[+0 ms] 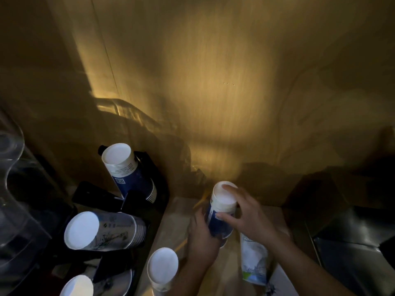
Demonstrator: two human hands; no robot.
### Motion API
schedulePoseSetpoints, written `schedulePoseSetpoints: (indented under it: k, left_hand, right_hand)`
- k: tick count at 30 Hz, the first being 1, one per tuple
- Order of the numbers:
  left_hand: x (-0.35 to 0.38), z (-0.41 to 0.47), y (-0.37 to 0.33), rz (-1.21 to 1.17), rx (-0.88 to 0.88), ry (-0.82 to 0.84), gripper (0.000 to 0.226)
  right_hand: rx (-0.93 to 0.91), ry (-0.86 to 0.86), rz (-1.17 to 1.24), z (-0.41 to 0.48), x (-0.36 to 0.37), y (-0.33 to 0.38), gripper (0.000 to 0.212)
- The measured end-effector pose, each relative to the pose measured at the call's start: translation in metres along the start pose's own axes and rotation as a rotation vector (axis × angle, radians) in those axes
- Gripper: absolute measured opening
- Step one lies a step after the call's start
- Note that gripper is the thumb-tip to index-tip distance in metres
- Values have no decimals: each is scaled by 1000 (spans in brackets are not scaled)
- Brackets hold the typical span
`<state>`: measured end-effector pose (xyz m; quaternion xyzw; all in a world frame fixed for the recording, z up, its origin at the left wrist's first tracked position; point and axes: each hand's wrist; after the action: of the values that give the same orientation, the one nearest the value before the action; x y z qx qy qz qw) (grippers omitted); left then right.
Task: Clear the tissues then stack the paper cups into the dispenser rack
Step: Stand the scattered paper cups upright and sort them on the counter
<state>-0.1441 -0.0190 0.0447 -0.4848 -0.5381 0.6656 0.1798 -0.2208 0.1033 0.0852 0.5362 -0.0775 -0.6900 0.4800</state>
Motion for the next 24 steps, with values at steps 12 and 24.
schedulePoseSetpoints:
  k: [12, 24]
  left_hand:
    - [-13, 21, -18, 645, 237, 50, 64]
    - [-37, 54, -17, 752, 215, 25, 49]
  right_hand:
    - [106, 137, -16, -2, 54, -13, 52]
    - [25, 164, -159, 24, 79, 4, 44]
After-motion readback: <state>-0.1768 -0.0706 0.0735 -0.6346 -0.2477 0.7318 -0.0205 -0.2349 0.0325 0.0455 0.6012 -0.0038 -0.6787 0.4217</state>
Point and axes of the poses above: each hand's wrist, its own z-axis towards the middle knuckle, its own x-axis out of the palm, y = z × x, and after that the axes turned 12 degrees about -y, right-handed
